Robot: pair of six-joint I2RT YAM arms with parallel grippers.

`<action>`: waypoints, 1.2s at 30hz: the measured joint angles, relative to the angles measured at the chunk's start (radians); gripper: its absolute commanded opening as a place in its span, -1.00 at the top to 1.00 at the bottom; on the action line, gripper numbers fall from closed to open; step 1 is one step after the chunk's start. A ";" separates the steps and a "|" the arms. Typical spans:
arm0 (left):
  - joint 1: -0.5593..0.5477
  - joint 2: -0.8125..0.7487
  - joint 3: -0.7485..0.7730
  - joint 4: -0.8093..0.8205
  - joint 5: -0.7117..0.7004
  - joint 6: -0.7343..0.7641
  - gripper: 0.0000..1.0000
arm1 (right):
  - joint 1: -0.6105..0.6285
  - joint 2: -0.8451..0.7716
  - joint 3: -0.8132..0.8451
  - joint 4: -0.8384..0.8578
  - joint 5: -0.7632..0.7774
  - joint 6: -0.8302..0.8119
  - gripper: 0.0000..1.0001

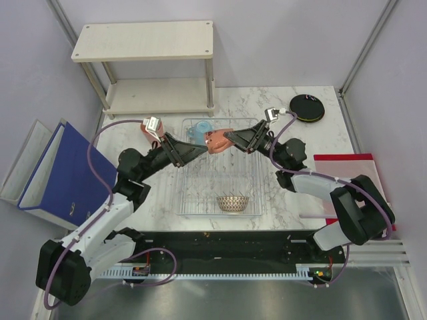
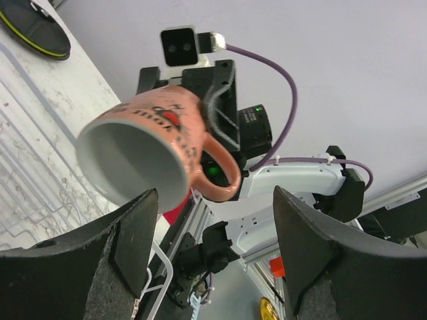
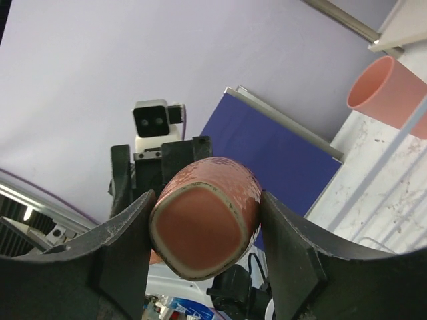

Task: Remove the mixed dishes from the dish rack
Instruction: Place the cup at the center of the board.

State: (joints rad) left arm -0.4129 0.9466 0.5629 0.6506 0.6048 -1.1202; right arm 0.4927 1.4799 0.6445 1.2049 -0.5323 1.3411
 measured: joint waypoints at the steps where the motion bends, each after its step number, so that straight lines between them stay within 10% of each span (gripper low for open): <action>1: 0.000 0.000 0.000 -0.006 -0.002 0.002 -0.53 | 0.002 -0.003 0.003 0.005 -0.003 -0.002 1.00; 11: -0.013 0.053 0.000 -0.023 -0.011 0.003 -0.38 | 0.075 -0.008 0.007 -0.016 -0.023 -0.041 1.00; 14: -0.017 0.055 0.000 -0.020 -0.012 0.003 -0.08 | 0.088 -0.008 0.007 -0.016 -0.028 -0.048 1.00; 18: -0.019 0.054 0.000 -0.016 -0.019 -0.002 0.95 | 0.087 -0.008 0.002 -0.016 -0.027 -0.065 1.00; 22: -0.024 0.048 0.001 0.000 -0.008 -0.016 0.96 | 0.087 -0.016 -0.025 -0.016 -0.031 -0.074 1.00; 23: -0.026 0.048 0.001 0.002 -0.003 -0.016 0.97 | 0.087 -0.025 -0.030 -0.019 -0.030 -0.078 0.89; 24: -0.027 0.048 0.001 0.003 0.000 -0.017 0.97 | 0.087 -0.036 -0.033 -0.034 -0.029 -0.085 0.06; 27: -0.029 0.043 0.001 0.000 0.007 -0.016 0.97 | 0.088 -0.079 -0.033 -0.106 -0.027 -0.121 -0.96; 36: -0.019 0.029 0.285 -0.566 -0.158 0.196 0.97 | 0.091 -0.327 0.143 -0.835 0.249 -0.504 -0.96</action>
State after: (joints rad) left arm -0.4316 0.9752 0.8482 0.0849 0.4473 -0.9241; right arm 0.5835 1.1534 0.7876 0.3698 -0.2829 0.8375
